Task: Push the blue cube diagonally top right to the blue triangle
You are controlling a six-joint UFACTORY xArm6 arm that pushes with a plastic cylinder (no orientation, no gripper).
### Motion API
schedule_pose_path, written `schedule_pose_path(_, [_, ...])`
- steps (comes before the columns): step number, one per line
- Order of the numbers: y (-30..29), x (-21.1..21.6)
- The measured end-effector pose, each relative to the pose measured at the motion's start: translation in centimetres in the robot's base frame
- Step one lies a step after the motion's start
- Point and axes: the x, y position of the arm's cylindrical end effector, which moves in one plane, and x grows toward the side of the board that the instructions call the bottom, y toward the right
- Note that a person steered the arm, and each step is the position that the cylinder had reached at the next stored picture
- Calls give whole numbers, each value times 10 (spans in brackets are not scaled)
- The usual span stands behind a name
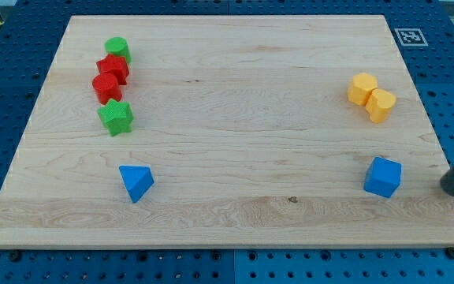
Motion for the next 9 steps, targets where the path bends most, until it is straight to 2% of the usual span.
schedule_pose_path(3, [-89, -13])
schedule_pose_path(9, [-179, -64])
